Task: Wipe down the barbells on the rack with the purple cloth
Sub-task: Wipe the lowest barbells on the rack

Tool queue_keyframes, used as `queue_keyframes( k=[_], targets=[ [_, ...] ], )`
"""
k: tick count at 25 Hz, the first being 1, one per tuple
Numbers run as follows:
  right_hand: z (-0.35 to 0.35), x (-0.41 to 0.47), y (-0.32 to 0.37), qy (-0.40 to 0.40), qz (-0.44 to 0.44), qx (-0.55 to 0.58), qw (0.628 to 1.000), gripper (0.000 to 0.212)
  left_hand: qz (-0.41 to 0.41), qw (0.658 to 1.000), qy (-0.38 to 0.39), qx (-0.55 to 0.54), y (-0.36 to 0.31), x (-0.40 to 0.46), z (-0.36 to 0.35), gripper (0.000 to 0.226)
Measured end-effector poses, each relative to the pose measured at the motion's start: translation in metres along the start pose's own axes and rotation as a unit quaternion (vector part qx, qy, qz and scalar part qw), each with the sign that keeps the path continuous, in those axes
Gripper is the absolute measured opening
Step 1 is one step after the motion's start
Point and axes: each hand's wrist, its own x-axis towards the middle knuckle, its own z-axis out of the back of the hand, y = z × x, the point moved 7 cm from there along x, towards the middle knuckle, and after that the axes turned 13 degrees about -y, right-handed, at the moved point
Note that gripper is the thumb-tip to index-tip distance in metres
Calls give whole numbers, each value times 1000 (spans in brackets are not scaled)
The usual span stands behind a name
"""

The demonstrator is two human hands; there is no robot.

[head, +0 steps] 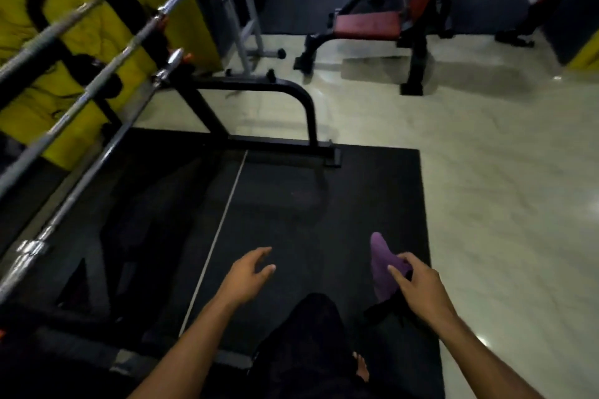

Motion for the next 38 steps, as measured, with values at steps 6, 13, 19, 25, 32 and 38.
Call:
queue_keyframes(
  k=[6, 13, 19, 25, 32, 38],
  targets=[
    [-72, 118, 100, 133, 117, -43, 983, 15, 115, 990, -73, -39, 44, 50, 26, 47],
    [-154, 228, 248, 232, 270, -77, 931, 18, 168, 978, -105, -60, 70, 146, 77, 58],
    [-195, 310, 349, 262, 359, -27, 895, 20, 140, 972, -179, -59, 47, 253, 152, 67],
    [-244, 401, 433, 333, 397, 12, 855, 17, 44, 978, -179, -95, -4, 380, 195, 95],
    [-279, 520, 554, 407, 413, 35, 814, 18, 10, 980, -195, -49, -60, 522, 267, 41],
    [-319, 602, 636, 405, 391, 80, 822, 23, 25, 962, -247, -116, -76, 598, 323, 13]
  ],
)
